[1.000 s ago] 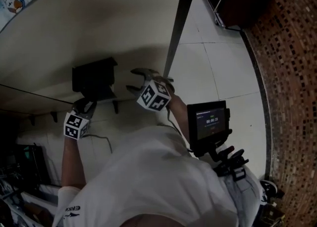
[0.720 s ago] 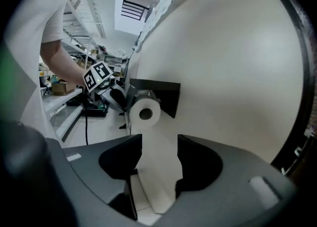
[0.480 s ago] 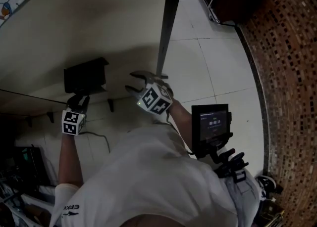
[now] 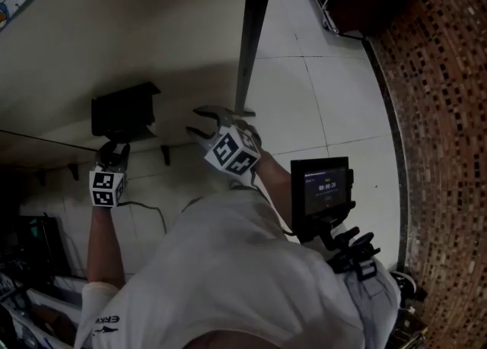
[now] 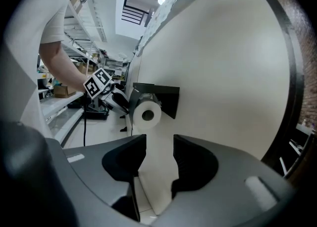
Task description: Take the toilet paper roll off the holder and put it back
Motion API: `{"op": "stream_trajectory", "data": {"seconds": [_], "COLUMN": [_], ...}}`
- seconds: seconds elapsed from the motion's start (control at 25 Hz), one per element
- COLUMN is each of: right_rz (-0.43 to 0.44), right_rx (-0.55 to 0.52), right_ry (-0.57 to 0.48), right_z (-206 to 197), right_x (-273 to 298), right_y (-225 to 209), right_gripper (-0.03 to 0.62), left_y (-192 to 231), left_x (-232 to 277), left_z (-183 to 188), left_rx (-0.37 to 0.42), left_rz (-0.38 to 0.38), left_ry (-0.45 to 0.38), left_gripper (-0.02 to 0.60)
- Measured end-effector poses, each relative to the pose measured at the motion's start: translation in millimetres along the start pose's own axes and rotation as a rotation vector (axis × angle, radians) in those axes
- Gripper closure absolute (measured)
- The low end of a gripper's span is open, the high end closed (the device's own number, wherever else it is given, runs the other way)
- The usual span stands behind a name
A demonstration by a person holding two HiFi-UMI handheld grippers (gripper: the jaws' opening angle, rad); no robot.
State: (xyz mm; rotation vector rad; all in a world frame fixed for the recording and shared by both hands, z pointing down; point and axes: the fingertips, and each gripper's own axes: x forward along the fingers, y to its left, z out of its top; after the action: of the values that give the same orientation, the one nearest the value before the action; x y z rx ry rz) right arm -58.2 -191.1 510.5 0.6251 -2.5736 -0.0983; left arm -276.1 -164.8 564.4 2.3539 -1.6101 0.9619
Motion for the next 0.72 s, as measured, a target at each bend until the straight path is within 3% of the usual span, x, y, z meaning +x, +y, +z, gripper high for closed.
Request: {"op": "stream_trajectory", "data": {"seconds": [0.36, 0.52, 0.72], "right_rz": [0.031, 0.034, 0.097], "right_rx": [-0.015, -0.018, -0.046], "right_ry": [-0.084, -0.154, -0.251], "right_z": [8, 11, 25], "right_x": [-10, -11, -6], "right_y": [6, 12, 33], "right_gripper": [0.468, 0.507, 0.533], "left_y": [-6, -31, -62], "left_x": [-48, -79, -117], "left_z": [-6, 16, 28], "left_rx": [-0.061, -0.072, -0.17], "left_rz": [0.28, 0.399, 0.538], "left_ry": [-0.055, -0.125, -0.158], "left_gripper": [0.44, 0.487, 0.537]}}
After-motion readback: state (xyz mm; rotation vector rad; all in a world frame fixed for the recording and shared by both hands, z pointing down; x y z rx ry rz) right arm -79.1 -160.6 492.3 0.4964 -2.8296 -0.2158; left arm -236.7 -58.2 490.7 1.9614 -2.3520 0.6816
